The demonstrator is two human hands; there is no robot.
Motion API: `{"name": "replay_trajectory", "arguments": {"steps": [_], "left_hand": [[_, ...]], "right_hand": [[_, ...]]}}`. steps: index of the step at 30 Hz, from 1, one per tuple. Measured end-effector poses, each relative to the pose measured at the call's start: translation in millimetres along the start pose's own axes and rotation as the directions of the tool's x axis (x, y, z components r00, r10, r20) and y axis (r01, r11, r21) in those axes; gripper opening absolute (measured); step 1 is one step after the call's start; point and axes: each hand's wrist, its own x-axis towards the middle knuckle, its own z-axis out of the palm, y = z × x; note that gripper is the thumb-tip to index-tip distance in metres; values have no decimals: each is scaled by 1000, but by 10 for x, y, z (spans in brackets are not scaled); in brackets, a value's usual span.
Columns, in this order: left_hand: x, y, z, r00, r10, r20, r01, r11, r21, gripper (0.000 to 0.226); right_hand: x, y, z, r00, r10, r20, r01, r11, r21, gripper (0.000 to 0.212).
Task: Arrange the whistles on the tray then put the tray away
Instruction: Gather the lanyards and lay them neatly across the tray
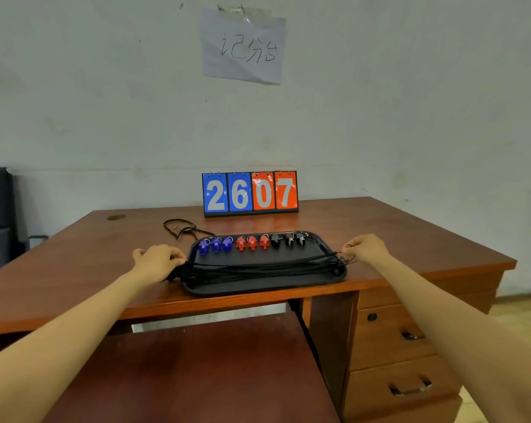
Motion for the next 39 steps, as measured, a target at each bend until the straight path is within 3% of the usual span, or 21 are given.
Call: {"name": "replay_trajectory", "arguments": {"steps": [7,11,14,17,25,27,34,39], "left_hand": [[-24,41,9,995,-9,-99,10,1000,9,28],[-53,118,61,985,117,-125,-113,993,43,33],[-118,254,73,969,235,-74,-227,968,102,36],[-187,382,88,960,279,2,-276,951,142,38],[-250,452,98,940,299,164,-329,922,203,38],[-209,461,76,943,309,122,-327,928,178,39],[343,224,-222,975,192,-116,-184,980,78,37],[903,-231,-376,997,75,6,-75,997,32,33]], "right_hand": [[4,14,36,1000,3,28,0,995,-99,28],[-31,-55,99,997,-49,-58,33,966,-257,46],[-116,-170,181,975,-220,-23,193,898,-396,38],[-201,-191,292,937,-326,126,339,762,-552,34],[-296,-227,423,910,-320,265,412,616,-671,35],[-305,-367,472,877,-403,262,468,589,-659,36],[-106,-1294,948,776,-591,218,623,665,-412,31],[266,-1929,1403,748,-616,245,663,691,-287,33]]}}
